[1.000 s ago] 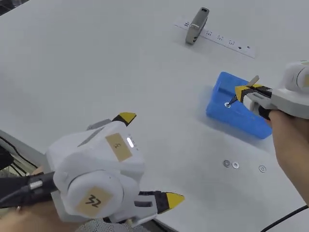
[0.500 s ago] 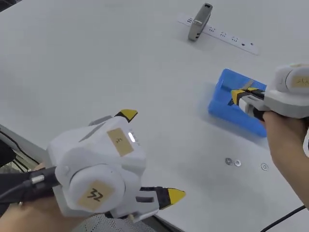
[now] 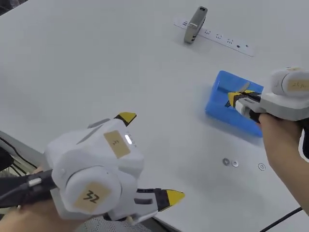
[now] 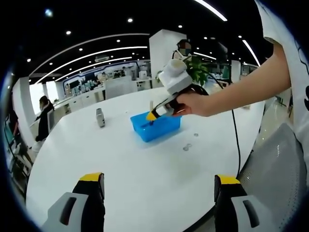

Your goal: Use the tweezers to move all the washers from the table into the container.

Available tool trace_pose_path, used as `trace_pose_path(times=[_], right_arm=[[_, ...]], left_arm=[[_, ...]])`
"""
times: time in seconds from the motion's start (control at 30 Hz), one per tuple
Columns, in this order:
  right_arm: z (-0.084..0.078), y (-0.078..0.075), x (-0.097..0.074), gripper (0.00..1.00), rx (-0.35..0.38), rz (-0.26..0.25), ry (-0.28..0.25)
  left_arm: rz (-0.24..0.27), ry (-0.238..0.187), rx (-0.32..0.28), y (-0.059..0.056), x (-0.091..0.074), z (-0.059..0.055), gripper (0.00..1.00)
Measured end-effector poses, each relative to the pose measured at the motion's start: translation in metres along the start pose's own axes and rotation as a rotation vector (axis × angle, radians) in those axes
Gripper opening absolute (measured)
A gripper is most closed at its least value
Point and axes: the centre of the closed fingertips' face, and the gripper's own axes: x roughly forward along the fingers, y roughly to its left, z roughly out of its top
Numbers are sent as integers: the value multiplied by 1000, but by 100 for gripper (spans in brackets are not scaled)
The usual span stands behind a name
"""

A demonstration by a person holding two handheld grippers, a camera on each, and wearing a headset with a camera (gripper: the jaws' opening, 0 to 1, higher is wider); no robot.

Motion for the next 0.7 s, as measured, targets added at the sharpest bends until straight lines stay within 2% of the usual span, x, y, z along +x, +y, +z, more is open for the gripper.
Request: trace_pose_path(times=[0.13, 0.23, 0.33, 0.47, 0.6, 0.7], right_arm=[[10, 1, -11, 3, -14, 2, -26], [18, 7, -21, 3, -33, 9, -44], [28, 12, -42, 3, -36, 10, -82], [37, 18, -65, 3, -36, 12, -120], [36, 22, -80, 3, -36, 14, -138], [26, 27, -90, 3, -8, 14, -124]], left_arm=[[-4, -1, 5, -1, 0, 0, 97], [-11, -8, 3, -3, 0, 2, 97], [-11, -13, 3, -2, -1, 3, 94], [-21, -24, 6, -5, -2, 5, 97], [-21, -17, 19, -6, -1, 3, 97], [-21, -10, 24, -6, 0, 2, 98]])
